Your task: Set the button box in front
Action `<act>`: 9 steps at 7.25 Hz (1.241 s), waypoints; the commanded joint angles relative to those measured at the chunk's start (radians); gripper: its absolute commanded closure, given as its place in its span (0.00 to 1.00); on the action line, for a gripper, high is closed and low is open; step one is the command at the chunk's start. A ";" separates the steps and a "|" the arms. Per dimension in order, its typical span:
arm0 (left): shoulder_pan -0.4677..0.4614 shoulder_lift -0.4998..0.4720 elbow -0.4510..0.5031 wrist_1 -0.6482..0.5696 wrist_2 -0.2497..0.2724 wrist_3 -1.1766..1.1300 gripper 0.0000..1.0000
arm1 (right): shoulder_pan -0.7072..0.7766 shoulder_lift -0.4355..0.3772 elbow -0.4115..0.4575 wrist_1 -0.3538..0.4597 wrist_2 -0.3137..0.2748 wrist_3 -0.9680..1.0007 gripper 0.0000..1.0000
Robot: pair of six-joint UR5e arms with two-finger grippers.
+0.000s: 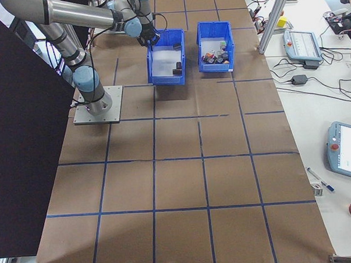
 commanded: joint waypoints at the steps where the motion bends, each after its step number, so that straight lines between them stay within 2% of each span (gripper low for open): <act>1: 0.014 0.005 -0.033 0.073 0.002 0.038 0.02 | 0.060 0.031 -0.019 -0.009 -0.001 0.035 0.89; 5: 0.024 0.016 -0.033 0.060 0.005 0.038 0.02 | 0.083 0.042 -0.019 -0.009 0.006 0.071 0.89; 8: 0.023 0.016 -0.033 0.072 0.004 0.035 0.01 | 0.109 0.097 -0.019 -0.059 0.003 0.070 0.87; 9: 0.023 0.016 -0.033 0.075 0.002 0.035 0.01 | 0.109 0.100 -0.019 -0.059 0.003 0.069 0.36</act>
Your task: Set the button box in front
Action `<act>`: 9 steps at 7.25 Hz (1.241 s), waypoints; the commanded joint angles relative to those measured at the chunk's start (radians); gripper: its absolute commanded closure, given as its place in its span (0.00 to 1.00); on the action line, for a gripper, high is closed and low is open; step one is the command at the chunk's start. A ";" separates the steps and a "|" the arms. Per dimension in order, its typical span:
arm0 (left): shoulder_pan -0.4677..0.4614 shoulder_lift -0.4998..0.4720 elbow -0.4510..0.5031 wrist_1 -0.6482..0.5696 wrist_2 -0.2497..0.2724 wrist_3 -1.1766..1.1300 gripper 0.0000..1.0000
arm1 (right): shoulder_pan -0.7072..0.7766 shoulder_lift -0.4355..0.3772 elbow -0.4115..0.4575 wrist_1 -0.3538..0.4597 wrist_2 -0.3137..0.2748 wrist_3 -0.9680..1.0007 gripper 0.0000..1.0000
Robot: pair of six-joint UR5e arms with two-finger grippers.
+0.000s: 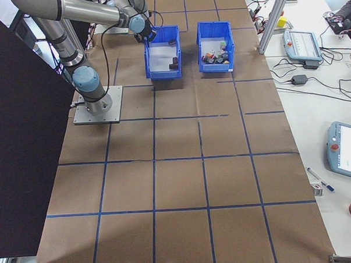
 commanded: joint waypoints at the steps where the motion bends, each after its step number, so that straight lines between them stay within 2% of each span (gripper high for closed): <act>1: 0.000 0.000 0.000 0.004 0.000 0.000 0.01 | 0.000 0.005 0.000 -0.004 -0.005 0.003 0.00; 3: 0.000 0.009 0.000 0.004 0.000 0.000 0.01 | -0.004 -0.010 -0.023 -0.003 -0.005 0.005 0.00; 4: 0.000 0.008 0.000 0.006 -0.001 -0.005 0.01 | -0.016 -0.023 -0.085 0.042 -0.002 0.005 0.00; 5: 0.000 0.002 0.000 0.007 -0.006 -0.012 0.01 | -0.029 -0.030 -0.145 0.130 0.006 0.006 0.00; 7: 0.000 0.009 -0.009 0.007 -0.006 -0.016 0.01 | -0.082 -0.029 -0.230 0.239 0.006 0.239 0.00; 9: -0.002 0.011 -0.023 0.009 -0.010 -0.016 0.01 | -0.233 -0.030 -0.239 0.238 0.009 0.330 0.00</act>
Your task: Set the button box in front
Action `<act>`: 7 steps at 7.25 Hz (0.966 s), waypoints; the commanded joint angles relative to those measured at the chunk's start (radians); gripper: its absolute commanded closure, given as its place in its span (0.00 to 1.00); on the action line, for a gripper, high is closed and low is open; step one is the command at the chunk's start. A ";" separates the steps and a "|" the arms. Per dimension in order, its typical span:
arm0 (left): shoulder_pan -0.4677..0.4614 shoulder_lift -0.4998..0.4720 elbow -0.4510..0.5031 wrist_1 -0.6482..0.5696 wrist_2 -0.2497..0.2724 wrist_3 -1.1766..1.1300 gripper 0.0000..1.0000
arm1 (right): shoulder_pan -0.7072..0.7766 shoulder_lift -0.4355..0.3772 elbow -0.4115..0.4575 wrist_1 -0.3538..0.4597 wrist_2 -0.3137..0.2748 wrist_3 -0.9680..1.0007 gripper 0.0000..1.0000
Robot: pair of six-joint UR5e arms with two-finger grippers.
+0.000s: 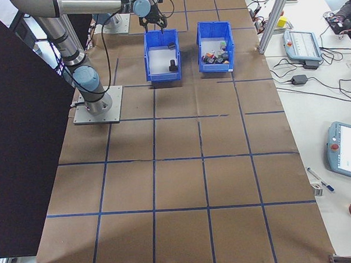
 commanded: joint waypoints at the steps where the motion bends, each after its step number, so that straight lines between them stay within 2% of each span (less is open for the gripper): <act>1: -0.001 0.003 -0.009 0.002 0.000 0.001 0.01 | -0.175 -0.001 -0.015 0.009 0.002 0.063 0.00; 3: -0.001 0.003 -0.009 0.002 0.003 0.003 0.01 | -0.318 -0.004 -0.018 0.012 0.002 0.178 0.00; 4: -0.001 0.003 -0.009 0.004 0.003 0.003 0.01 | -0.355 -0.007 -0.030 0.027 0.000 0.358 0.00; 6: -0.001 0.003 -0.007 0.004 0.004 0.004 0.01 | -0.383 -0.004 -0.120 0.183 0.000 0.637 0.00; 7: -0.001 0.003 -0.010 0.013 0.006 0.012 0.01 | -0.389 0.005 -0.189 0.252 0.000 0.682 0.00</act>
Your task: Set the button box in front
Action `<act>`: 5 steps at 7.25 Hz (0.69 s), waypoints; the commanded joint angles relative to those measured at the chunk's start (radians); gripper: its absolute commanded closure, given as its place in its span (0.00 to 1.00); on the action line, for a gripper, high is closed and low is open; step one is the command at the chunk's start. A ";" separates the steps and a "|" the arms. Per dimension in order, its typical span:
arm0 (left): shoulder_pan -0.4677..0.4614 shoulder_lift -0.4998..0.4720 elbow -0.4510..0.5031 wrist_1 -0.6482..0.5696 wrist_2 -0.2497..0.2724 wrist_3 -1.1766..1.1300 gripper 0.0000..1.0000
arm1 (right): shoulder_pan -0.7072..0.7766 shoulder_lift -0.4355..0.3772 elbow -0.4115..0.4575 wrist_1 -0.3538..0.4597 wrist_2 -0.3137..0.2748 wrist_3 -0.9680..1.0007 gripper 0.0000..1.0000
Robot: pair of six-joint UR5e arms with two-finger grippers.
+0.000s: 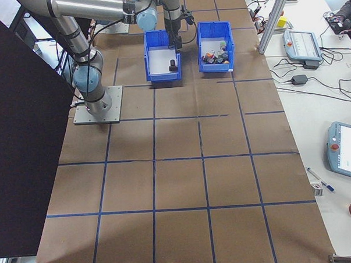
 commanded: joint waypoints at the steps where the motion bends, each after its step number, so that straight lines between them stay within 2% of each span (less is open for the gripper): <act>1: 0.000 0.000 0.000 0.007 0.001 0.002 0.01 | -0.042 0.008 -0.123 0.141 0.000 0.142 0.00; 5: 0.000 0.002 0.000 0.009 0.001 0.003 0.01 | -0.076 0.009 -0.130 0.143 0.001 0.176 0.00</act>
